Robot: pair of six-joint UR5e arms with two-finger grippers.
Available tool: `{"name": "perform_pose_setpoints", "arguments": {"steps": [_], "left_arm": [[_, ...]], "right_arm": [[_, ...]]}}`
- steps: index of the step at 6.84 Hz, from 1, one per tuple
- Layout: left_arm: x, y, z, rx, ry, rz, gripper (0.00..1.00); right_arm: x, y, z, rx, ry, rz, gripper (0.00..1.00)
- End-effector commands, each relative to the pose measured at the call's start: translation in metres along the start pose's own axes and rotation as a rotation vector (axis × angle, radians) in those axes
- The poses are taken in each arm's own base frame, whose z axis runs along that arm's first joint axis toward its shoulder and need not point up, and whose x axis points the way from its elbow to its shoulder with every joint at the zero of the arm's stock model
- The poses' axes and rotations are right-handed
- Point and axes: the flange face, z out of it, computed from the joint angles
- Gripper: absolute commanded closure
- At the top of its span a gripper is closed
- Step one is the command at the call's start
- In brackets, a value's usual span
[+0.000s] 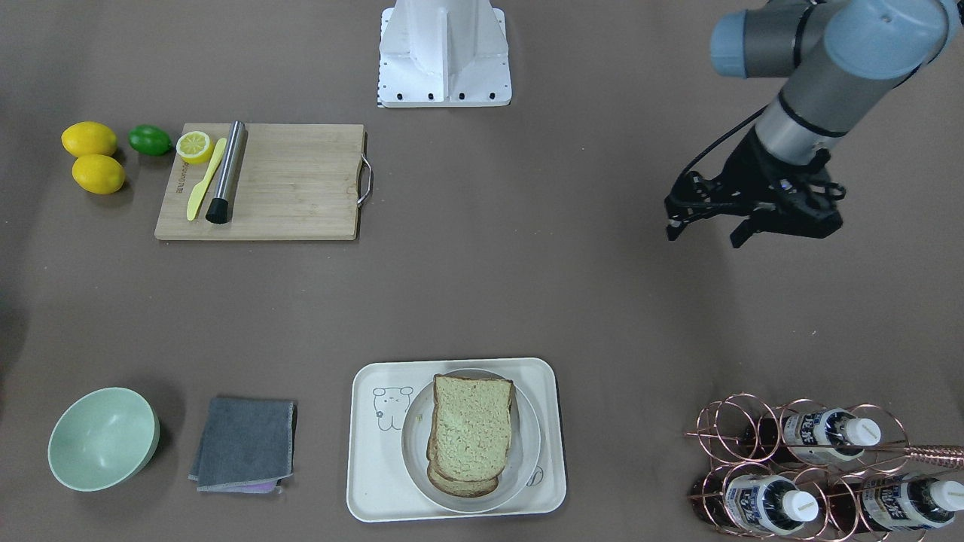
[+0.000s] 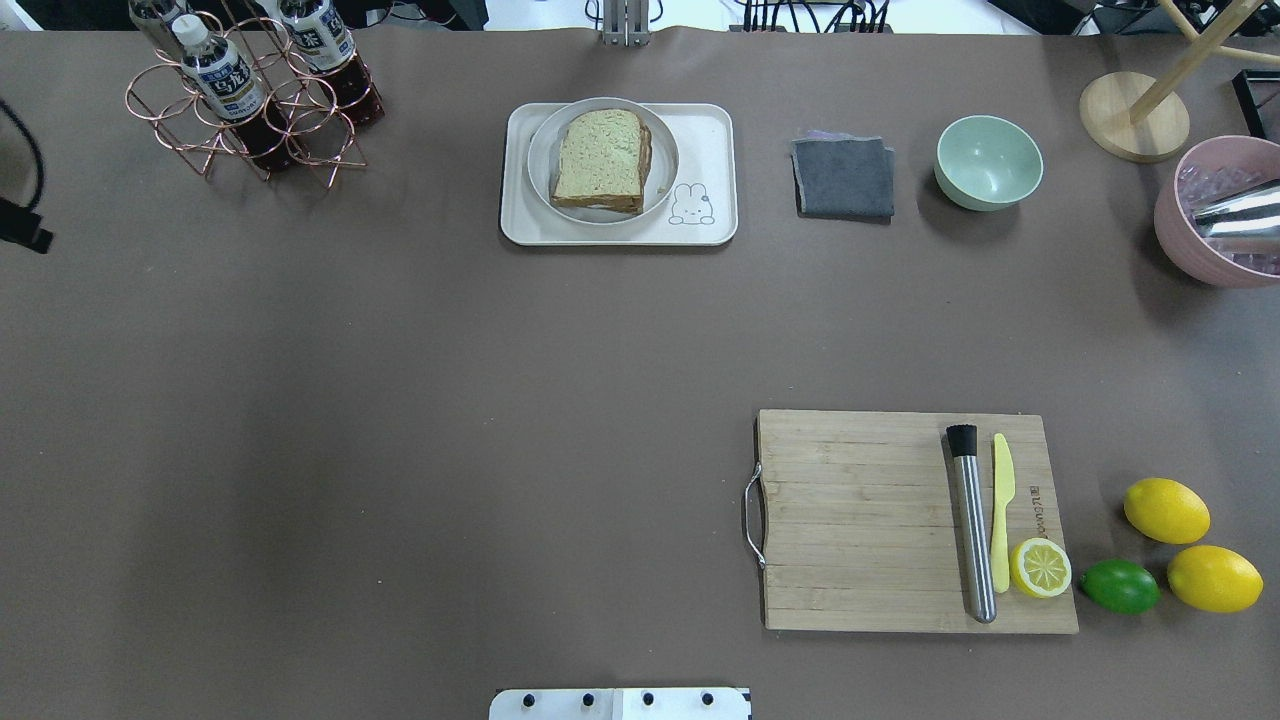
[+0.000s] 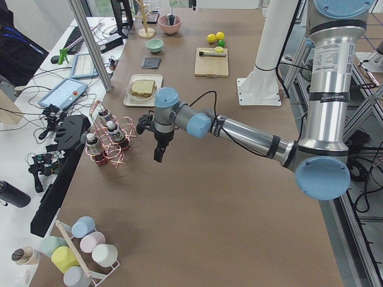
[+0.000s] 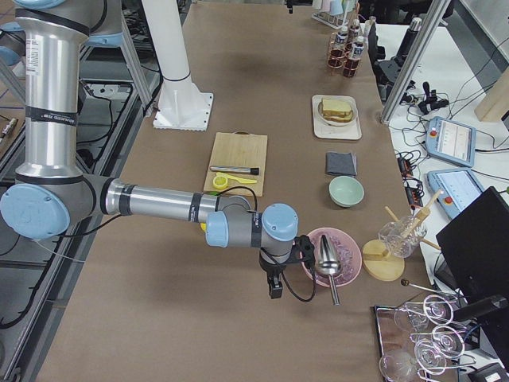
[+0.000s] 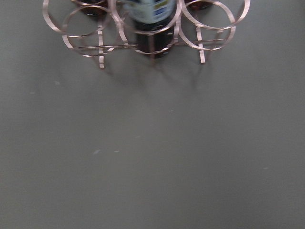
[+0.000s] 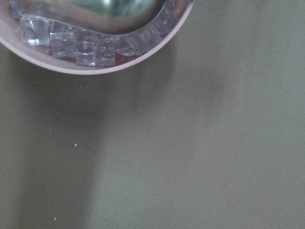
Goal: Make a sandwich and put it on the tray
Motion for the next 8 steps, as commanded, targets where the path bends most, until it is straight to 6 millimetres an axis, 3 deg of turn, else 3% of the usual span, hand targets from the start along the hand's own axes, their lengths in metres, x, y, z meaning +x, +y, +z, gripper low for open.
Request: {"name": "perform_pose_setpoints", "arguments": {"steps": [1, 2, 5, 8], "left_arm": [[-0.109, 0.069, 0.042, -0.117, 0.036, -0.025, 0.01], [-0.137, 0.083, 0.036, -0.107, 0.053, 0.0, 0.01], [-0.154, 0.091, 0.023, -0.133, 0.143, -0.118, 0.01], [-0.163, 0.101, 0.024, -0.139, 0.134, -0.152, 0.01]], "right_arm": [[0.001, 0.003, 0.002, -0.004, 0.001, 0.002, 0.0], [0.002, 0.003, 0.003, -0.006, -0.001, 0.004, 0.0], [0.003, 0.003, 0.004, -0.008, 0.0, 0.005, 0.0], [0.002, 0.003, 0.003, -0.006, -0.001, 0.004, 0.0]]}}
